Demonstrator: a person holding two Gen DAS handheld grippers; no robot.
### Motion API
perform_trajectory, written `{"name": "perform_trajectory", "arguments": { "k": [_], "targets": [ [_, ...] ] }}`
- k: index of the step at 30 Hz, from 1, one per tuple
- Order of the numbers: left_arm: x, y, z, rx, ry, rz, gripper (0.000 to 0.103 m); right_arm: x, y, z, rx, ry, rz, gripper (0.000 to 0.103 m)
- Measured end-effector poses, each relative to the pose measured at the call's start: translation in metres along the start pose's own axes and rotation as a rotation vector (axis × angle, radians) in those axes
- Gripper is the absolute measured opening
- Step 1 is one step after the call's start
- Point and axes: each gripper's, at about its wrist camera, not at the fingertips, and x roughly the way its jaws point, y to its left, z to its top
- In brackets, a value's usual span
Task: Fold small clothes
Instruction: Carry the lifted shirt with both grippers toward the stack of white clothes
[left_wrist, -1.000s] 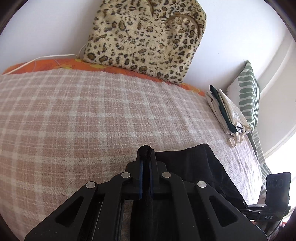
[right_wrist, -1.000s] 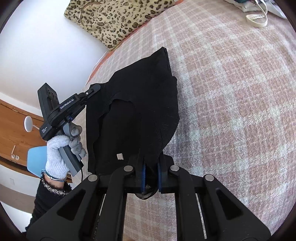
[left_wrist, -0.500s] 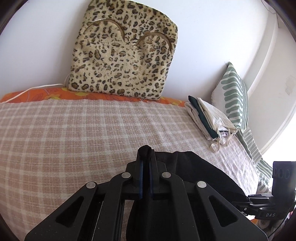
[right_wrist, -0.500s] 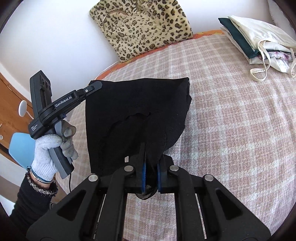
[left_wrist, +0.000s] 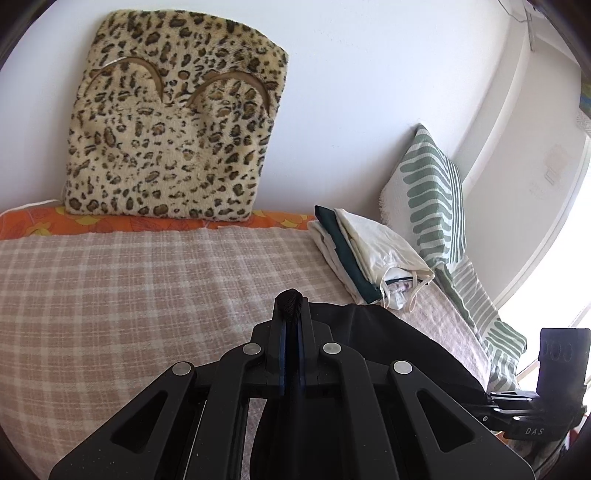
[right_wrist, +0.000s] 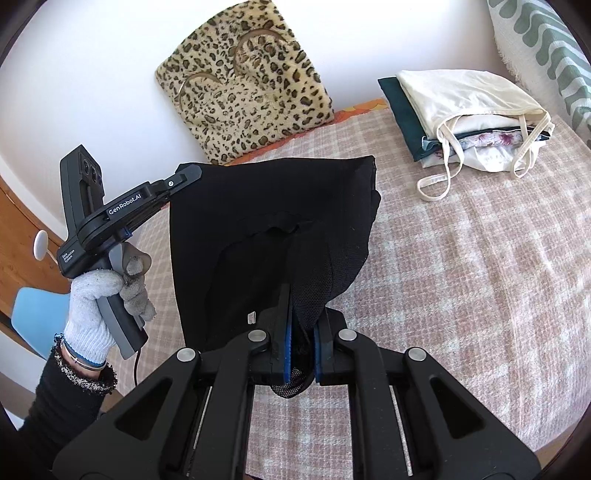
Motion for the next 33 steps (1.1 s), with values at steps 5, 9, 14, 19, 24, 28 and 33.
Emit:
{"name": "perform_trajectory", "arguments": {
  "k": [5,9,14,19,24,28,33],
  "targets": [
    [0.028,-0.036,0.023,0.047,-0.002,-0.046,0.003,-0.024,-0.033,0.014,0.001,-0.035,-0.059,0.009],
    [0.055,-0.061,0.045,0.062,-0.011,-0.084,0.003,-0.041,-0.065,0.032,0.016,-0.059,-0.106,0.009],
    [0.1,-0.091,0.071,0.095,-0.016,-0.12,0.003,-0.053,-0.101,0.063,0.008,-0.09,-0.164,0.009],
    [0.145,-0.109,0.099,0.104,-0.023,-0.145,0.003,-0.053,-0.135,0.097,-0.01,-0.108,-0.218,0.009],
    [0.182,-0.119,0.123,0.127,-0.034,-0.143,0.003,-0.045,-0.166,0.134,-0.035,-0.124,-0.268,0.009],
    [0.211,-0.12,0.141,0.107,-0.045,-0.148,0.003,-0.036,-0.188,0.165,-0.077,-0.138,-0.32,0.009],
    [0.243,-0.117,0.151,0.091,-0.057,-0.118,0.003,-0.019,-0.212,0.196,-0.088,-0.137,-0.302,0.009]
  ]
}}
